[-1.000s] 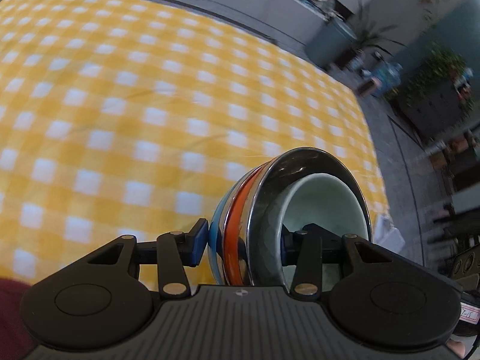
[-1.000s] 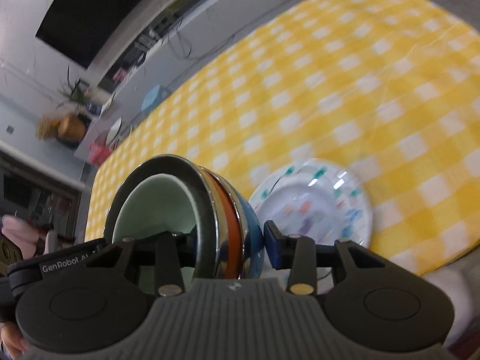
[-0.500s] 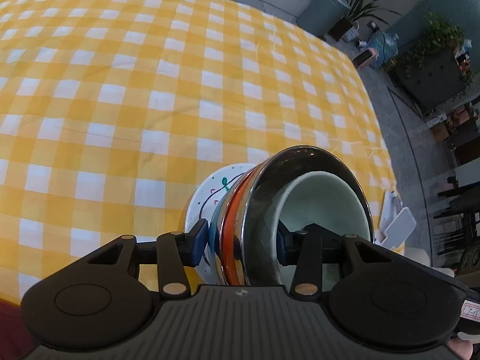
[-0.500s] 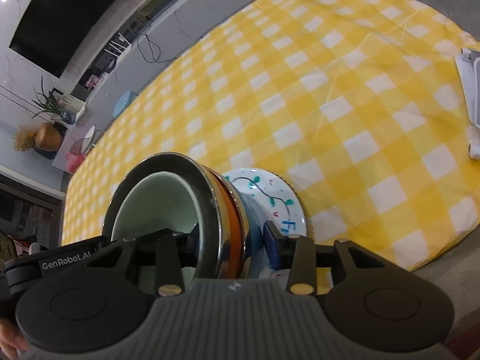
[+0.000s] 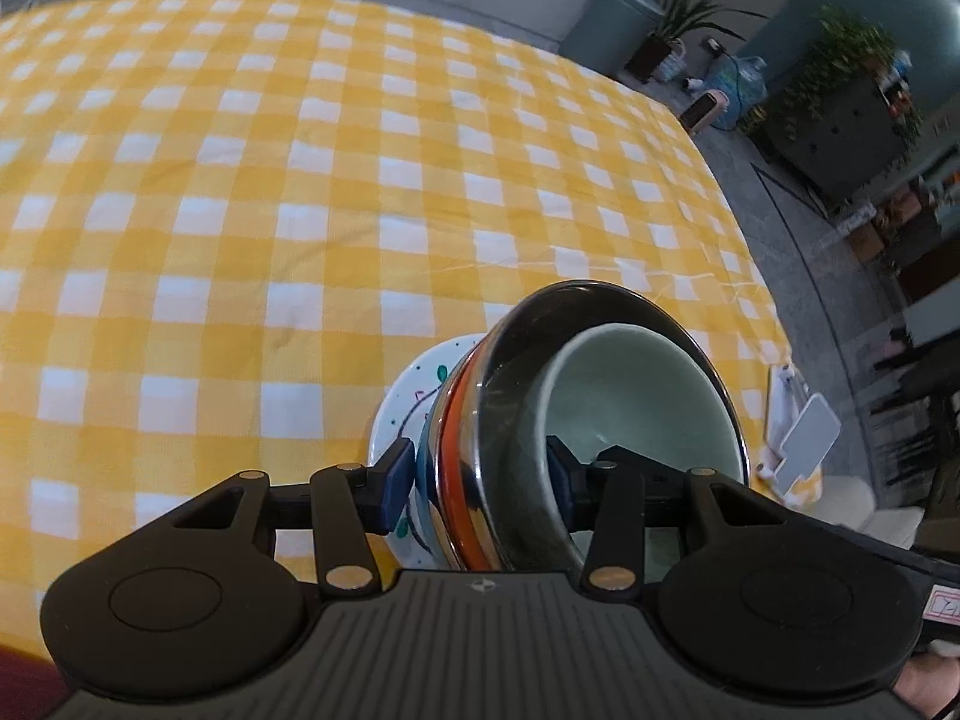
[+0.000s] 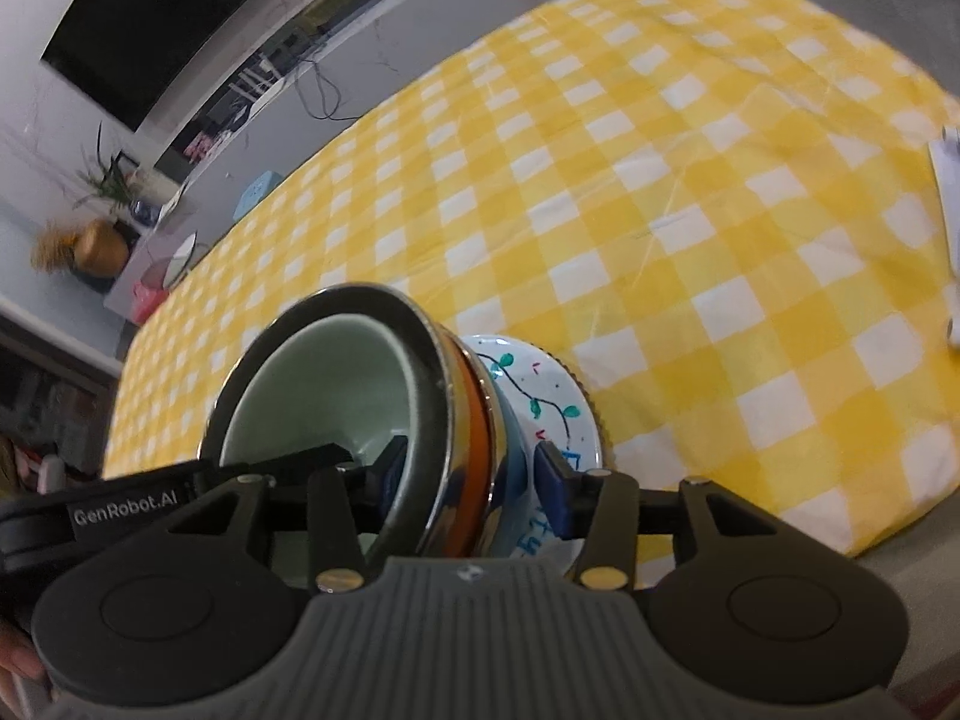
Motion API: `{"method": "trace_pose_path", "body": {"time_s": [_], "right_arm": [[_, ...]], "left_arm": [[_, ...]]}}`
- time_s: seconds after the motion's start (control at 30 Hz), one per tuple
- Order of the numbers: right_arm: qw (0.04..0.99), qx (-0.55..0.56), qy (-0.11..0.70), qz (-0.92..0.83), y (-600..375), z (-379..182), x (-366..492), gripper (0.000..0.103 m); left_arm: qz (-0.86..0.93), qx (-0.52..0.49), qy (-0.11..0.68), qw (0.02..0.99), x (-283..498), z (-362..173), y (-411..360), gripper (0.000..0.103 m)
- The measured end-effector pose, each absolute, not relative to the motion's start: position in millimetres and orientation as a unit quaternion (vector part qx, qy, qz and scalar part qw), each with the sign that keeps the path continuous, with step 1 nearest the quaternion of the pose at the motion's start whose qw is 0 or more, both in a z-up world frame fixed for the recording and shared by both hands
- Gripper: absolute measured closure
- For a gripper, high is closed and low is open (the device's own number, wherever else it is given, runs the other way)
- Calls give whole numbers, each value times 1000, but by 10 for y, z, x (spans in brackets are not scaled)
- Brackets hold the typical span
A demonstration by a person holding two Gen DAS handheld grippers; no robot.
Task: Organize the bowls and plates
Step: 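Lift the bowl stack with both grippers over the stacked plates, then lower the bowl stack onto the sticker plate and open both grippers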
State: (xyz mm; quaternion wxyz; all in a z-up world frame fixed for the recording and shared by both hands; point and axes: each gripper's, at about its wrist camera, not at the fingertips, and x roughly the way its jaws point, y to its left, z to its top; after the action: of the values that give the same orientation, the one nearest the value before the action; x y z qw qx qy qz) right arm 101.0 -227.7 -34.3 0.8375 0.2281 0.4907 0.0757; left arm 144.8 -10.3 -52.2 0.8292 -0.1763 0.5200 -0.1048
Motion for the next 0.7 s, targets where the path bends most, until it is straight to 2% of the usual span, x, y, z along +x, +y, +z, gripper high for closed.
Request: {"method": "trace_pose_path", "body": {"time_s": [0.07,0.13,0.3,0.37,0.53,0.6,0.7], "right_arm": [[844,212,487,80,-2238,-326,997,55],[847,204,484,82,-2224,-309,998,48],[862,189,463,88,-2238,-221,949,25],[870,181,449,92,-2245,-155,922,19],[889,175,403,130,-2220,75,794,17],[903,160,379,127,-2187,167,722,10],[921,126,352,113,-2140,259,610,10]], "left_arm": [[-104,-156,506,842,1414,-457,-131,41],[-98,-135,490,856,1368,-382,-153,35],[-77,-92,428,896,1203,-168,-157,24],[-76,-84,405,907,1127,-75,-146,22],[-94,-103,347,928,924,151,-59,22],[-88,-99,324,937,829,240,-42,21],[-77,-83,295,949,703,350,-64,16]]}}
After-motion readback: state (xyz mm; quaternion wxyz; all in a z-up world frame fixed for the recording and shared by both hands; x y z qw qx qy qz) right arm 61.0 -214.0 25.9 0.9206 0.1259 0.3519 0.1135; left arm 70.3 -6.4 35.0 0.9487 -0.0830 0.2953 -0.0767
